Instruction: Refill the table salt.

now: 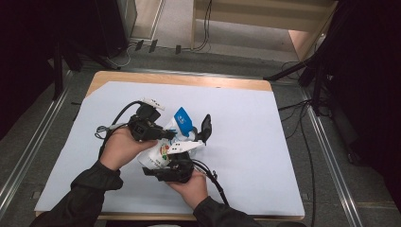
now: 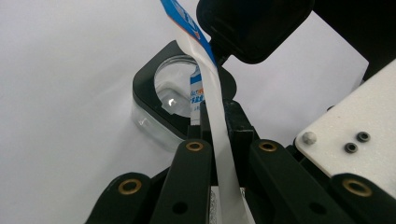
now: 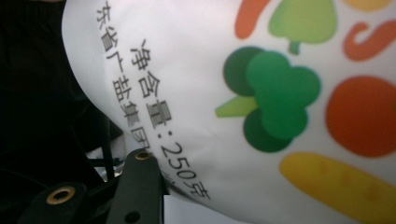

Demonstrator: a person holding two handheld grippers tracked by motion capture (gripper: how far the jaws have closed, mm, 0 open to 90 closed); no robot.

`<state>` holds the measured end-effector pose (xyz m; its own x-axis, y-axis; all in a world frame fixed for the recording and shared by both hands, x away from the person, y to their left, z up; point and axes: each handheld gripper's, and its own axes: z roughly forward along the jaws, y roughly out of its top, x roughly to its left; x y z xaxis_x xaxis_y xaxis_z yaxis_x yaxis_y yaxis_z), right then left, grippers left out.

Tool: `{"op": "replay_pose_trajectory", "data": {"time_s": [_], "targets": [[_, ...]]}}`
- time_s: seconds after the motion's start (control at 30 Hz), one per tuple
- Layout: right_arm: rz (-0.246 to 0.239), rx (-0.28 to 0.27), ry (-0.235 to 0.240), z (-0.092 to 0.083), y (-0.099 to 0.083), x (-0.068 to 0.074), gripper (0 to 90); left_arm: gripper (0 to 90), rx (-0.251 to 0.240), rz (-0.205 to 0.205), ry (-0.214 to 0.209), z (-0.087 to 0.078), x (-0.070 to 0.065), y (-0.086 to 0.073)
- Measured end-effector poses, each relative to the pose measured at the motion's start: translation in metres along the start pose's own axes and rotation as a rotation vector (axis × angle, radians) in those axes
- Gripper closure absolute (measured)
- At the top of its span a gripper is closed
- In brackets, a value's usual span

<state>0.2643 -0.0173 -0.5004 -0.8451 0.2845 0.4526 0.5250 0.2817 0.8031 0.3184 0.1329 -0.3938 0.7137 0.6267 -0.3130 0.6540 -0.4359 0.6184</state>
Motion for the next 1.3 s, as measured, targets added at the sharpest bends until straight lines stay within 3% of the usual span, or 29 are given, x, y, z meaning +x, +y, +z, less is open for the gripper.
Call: {"op": "replay_pose_trajectory", "data": {"time_s": [0.27, 0.47, 0.73, 0.97, 1.07, 1.3], "targets": [[0.041, -0.033, 0.035, -0.0027, 0.0008, -0.0018, 63.1, 82.3, -0.019, -0.025, -0.038, -0.0037, 0.0025, -0.0013], [0.08, -0.046, 0.075, -0.0033, 0.0008, -0.0039, 63.1, 83.7, -0.002, -0.027, -0.034, -0.0038, 0.0033, -0.0018], [0.06, -0.028, 0.057, -0.0018, 0.0011, -0.0028, 62.2, 88.7, 0.007, -0.016, -0.004, -0.0021, 0.0017, -0.0022], [0.006, -0.008, 0.011, 0.0007, 0.0017, 0.0019, 58.8, 89.5, 0.01, -0.013, 0.009, -0.0005, 0.0012, -0.0022], [0.018, -0.011, -0.001, 0.0, 0.0014, 0.0013, 63.4, 89.4, 0.01, -0.013, 0.007, -0.0004, 0.0005, -0.0022], [0.025, -0.019, 0.013, -0.001, 0.0015, 0.0004, 63.9, 87.9, 0.0, -0.011, -0.005, -0.0008, 0.0012, -0.0022]]}}
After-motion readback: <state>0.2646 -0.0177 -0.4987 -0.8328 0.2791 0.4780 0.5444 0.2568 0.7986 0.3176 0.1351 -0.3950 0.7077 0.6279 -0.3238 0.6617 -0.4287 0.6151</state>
